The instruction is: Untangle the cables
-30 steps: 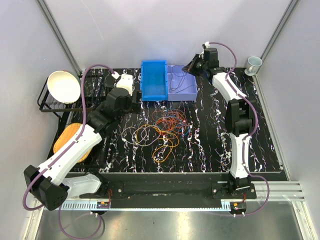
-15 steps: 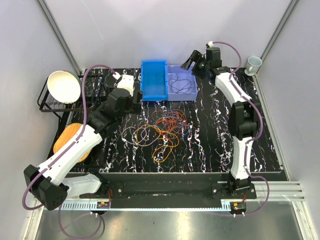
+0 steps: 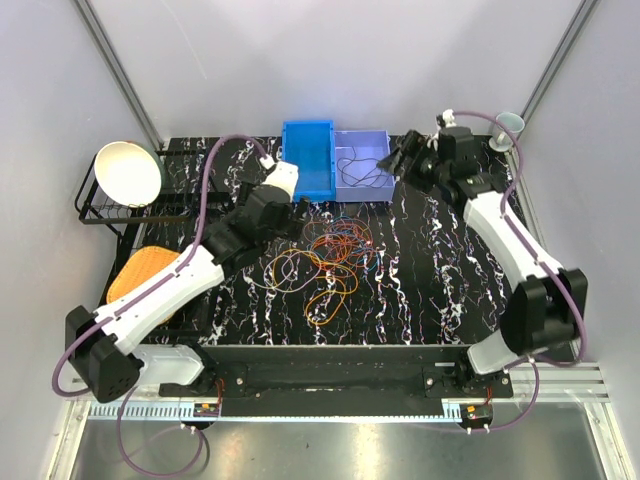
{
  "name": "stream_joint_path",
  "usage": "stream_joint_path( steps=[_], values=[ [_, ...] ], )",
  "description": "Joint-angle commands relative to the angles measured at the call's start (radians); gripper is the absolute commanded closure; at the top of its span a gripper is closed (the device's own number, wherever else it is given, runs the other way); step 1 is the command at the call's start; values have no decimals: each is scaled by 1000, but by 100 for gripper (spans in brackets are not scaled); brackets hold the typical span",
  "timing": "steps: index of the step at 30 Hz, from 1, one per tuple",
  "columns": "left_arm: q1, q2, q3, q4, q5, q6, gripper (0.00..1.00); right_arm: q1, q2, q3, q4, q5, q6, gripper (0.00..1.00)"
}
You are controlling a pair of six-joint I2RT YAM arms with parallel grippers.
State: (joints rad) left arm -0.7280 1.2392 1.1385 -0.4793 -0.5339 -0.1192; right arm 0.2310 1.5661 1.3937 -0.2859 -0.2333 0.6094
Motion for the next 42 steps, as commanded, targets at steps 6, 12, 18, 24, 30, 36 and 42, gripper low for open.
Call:
stream_joint_path(
  steps=[6,12,18,24,30,36,42],
  values=[
    [-76,120,124,-110,-72,-133,3,33,-282,-289,-39,-37,-14,16],
    [-105,146,84,-170,-5,-359,6,36,-290,-387,-27,-58,-25,16],
    [-157,172,-8,-90,12,-447,12,37,-249,-433,8,-121,-36,16],
    [-169,311,12,28,55,-413,24,39,-264,-449,1,-101,-36,18],
    [-169,473,70,99,97,-367,29,39,-331,-502,-10,-90,-37,19],
    [-165,566,112,153,101,-318,31,39,-371,-535,-21,-101,-46,19],
    [-149,638,168,169,118,-277,35,39,-380,-541,-22,-116,-40,20]
  ],
)
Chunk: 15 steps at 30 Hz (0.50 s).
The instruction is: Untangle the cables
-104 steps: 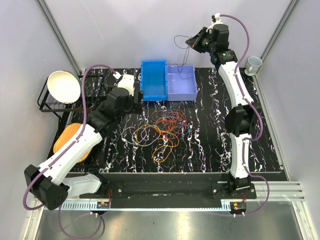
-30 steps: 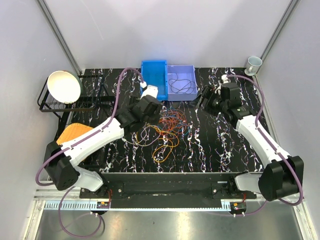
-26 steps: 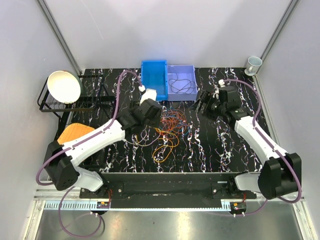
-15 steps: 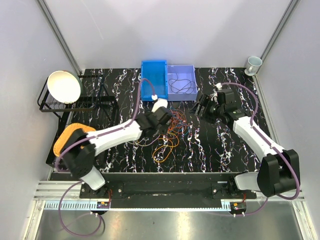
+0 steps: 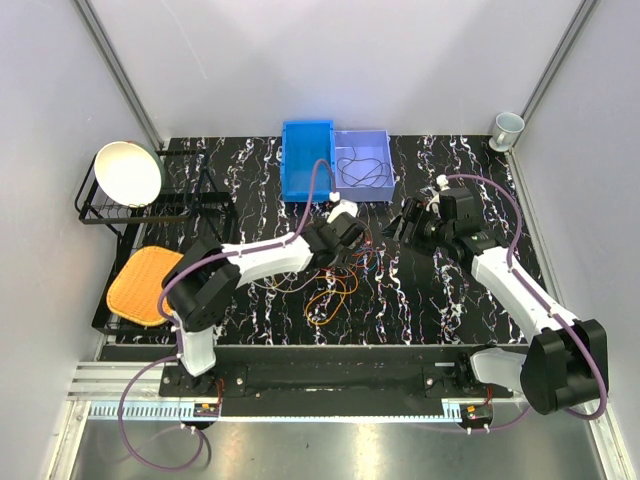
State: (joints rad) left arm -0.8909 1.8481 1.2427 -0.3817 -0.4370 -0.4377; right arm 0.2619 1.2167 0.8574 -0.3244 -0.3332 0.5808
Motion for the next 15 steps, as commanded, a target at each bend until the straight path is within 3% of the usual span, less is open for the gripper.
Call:
stream_joint_path(
  steps=[1,15],
  values=[
    [20,36,72,75,26,47,35,8,-31,-9,15,-17,-12,20],
    [75,105,97,96,99,102,45,8,6,0,18,-23,-24,21]
  ],
)
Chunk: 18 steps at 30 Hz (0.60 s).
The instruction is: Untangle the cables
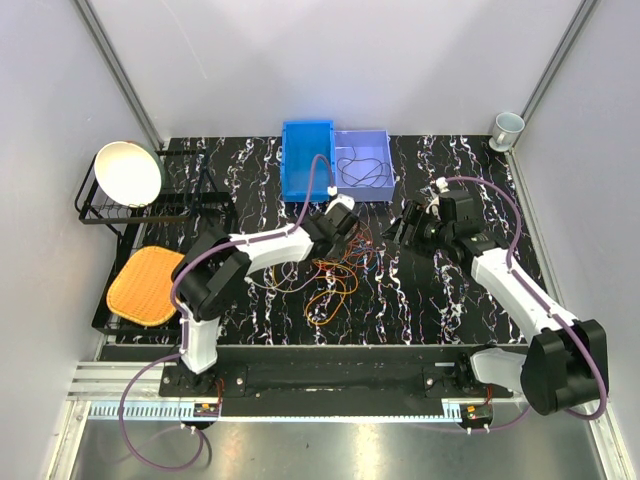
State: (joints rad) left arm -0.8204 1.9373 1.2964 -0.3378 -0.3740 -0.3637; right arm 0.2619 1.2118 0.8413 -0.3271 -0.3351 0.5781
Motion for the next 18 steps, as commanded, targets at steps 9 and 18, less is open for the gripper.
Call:
stream_joint_path(
  steps=[9,18],
  values=[
    [6,31,27,65,66,20,57,8,29,7,33,-16,-23,21],
    [6,48,32,66,72,20,82,8,31,24,20,5,-44,21]
  ],
)
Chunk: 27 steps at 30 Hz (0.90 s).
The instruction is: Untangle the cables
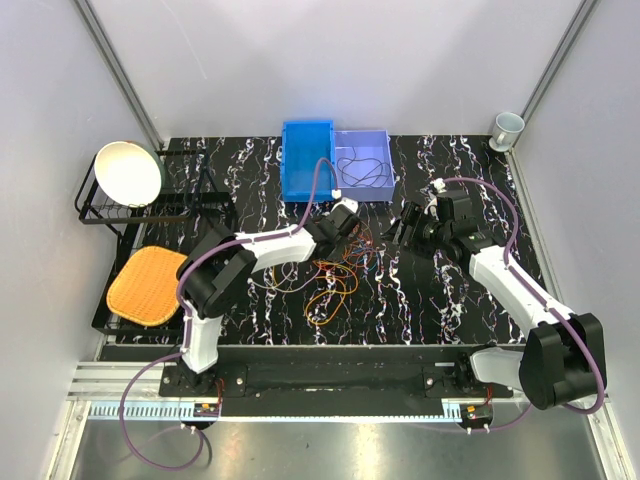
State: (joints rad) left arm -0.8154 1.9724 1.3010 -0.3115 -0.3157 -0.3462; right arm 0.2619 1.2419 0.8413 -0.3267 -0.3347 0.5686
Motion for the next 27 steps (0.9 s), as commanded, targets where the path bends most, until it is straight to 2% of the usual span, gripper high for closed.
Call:
stream_joint_path(
  steps=[1,5,7,13,22,27],
  values=[
    [2,11,26,41,13,3,82,7,1,28,18,6,-38,21],
    [5,5,23,40,12,9,88,8,4,39,14,3,-35,21],
    [7,-1,23,37,12,12,100,8,7,39,14,5,-32,21],
    [9,-91,55,-30,-23,12,100,10,-4,47,12,8,-32,21],
    [7,-325,351,-265,-31,61,100,8,-25,67,11,16,-4,21],
    [-10,-394,611,-360,-16,137,100,7,-47,58,20,25,7,21]
  ],
)
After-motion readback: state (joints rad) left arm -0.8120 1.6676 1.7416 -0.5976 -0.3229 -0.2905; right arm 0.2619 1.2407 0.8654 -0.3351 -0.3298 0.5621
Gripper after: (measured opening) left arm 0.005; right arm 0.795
